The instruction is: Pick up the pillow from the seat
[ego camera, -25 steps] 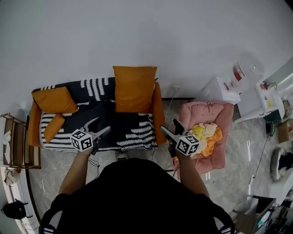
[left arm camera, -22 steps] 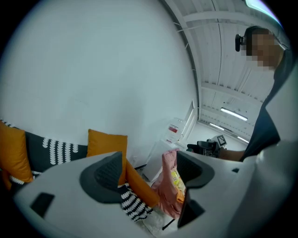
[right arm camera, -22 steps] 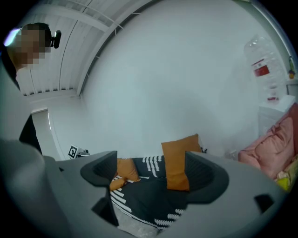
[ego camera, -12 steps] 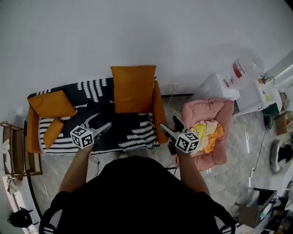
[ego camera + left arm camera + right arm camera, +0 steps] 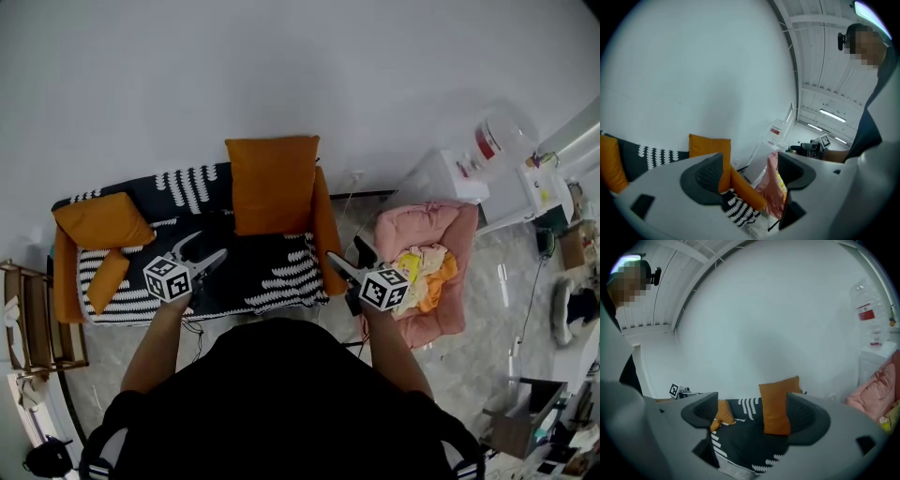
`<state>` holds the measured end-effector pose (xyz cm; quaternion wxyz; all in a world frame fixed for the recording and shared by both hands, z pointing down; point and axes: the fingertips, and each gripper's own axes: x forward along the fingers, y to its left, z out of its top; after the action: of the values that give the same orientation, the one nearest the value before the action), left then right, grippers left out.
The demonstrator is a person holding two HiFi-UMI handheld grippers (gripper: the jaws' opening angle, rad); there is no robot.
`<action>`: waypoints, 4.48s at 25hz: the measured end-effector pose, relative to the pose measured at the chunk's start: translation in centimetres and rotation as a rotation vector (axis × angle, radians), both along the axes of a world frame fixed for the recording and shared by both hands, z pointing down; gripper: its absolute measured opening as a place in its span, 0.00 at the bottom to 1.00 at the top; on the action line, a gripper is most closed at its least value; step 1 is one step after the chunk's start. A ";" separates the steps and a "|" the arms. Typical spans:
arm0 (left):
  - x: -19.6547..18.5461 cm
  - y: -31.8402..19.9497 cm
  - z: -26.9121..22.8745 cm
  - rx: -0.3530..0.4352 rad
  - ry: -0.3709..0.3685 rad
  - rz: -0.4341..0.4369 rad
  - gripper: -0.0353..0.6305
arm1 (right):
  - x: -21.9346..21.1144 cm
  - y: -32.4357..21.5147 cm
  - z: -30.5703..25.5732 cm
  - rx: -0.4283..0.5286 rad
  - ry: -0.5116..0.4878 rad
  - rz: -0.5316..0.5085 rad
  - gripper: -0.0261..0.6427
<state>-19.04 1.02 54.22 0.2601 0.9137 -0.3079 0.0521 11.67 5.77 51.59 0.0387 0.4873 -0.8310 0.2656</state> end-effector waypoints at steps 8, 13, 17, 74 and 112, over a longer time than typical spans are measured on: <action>-1.0 -1.9 0.3 -0.013 0.008 0.020 0.61 | -1.8 -1.7 -0.1 -0.009 0.011 -0.002 0.70; -2.2 -2.8 0.5 -0.017 0.015 0.022 0.61 | -3.3 -2.9 -0.2 -0.004 0.006 0.002 0.69; -3.0 -3.0 1.0 -0.030 0.024 0.035 0.61 | -4.7 -3.5 -0.3 0.002 0.003 0.005 0.69; -0.1 -12.6 4.8 -0.129 -0.034 -0.004 0.61 | -0.2 -15.6 7.2 -0.139 -0.025 -0.030 0.69; 6.3 -26.3 13.0 -0.251 -0.082 -0.103 0.61 | 6.1 -29.5 18.8 -0.337 0.011 -0.116 0.70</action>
<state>-12.78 -25.28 67.21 0.3620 0.8540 -0.3559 0.1139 17.80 -23.72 70.34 0.1395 0.4265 -0.8011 0.3960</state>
